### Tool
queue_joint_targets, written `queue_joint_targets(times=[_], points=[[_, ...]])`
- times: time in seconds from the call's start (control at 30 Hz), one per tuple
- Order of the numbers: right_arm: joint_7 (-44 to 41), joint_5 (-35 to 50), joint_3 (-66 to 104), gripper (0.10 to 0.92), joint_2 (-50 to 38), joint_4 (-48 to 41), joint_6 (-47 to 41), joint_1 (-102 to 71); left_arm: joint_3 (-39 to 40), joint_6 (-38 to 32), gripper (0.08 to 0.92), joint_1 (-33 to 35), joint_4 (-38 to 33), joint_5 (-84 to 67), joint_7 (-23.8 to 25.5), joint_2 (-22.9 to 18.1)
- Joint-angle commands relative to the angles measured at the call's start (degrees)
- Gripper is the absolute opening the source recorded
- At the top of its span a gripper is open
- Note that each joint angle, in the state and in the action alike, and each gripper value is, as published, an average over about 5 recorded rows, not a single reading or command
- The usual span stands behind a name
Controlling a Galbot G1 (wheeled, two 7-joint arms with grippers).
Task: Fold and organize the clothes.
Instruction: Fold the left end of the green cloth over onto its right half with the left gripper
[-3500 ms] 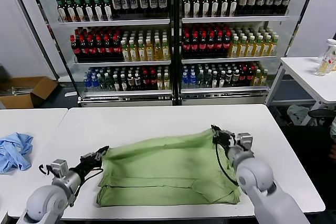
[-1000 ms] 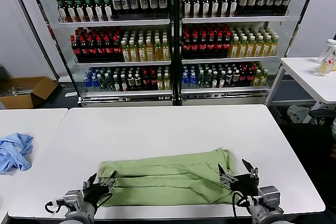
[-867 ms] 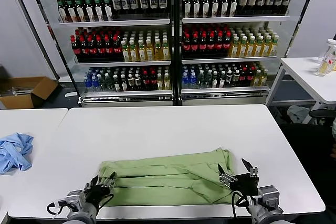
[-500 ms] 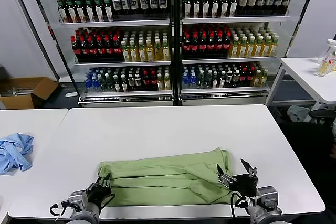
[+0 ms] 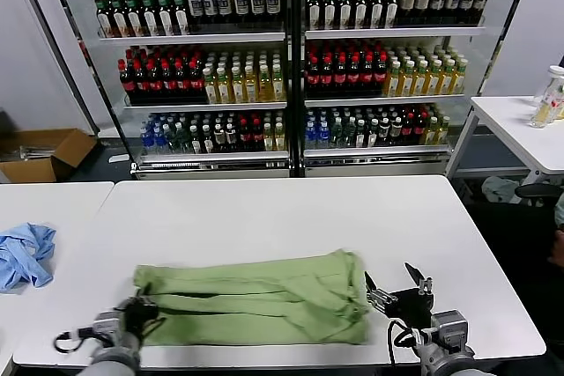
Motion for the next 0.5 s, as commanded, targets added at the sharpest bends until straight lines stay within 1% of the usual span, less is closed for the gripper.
queue_joint_targets(times=[0.03,0.13,0.2,0.27,0.37,0.5], points=[[0.0,-0.1,0.0,0.823,0.0,-0.3,0.0,0.4,-21.3,0.8,0.094,3.7,-2.5,7.0,3.4,6.0],[0.0,0.0,0.0,0.823,0.0,-0.4,0.0,0.9,-23.3,1.3,0.094,3.5,-1.4,8.2,4.1,7.2],[0.0,0.1,0.2,0.823,-0.1,-0.3,0.0,1.0,-22.0,1.3,0.094,3.1,-1.1,8.3,4.1,7.4],[0.0,0.1,0.6,0.823,-0.1,-0.2,0.0,1.0,-19.2,1.3,0.094,2.8,-2.4,8.1,4.0,6.4],[0.0,0.1,1.4,0.823,-0.2,0.2,0.0,0.5,-11.5,1.3,0.094,2.5,-7.2,6.7,4.0,3.4],[0.0,0.1,2.0,0.823,-0.3,0.6,0.0,0.0,3.4,1.4,0.094,2.2,-13.2,1.9,3.7,-0.7]])
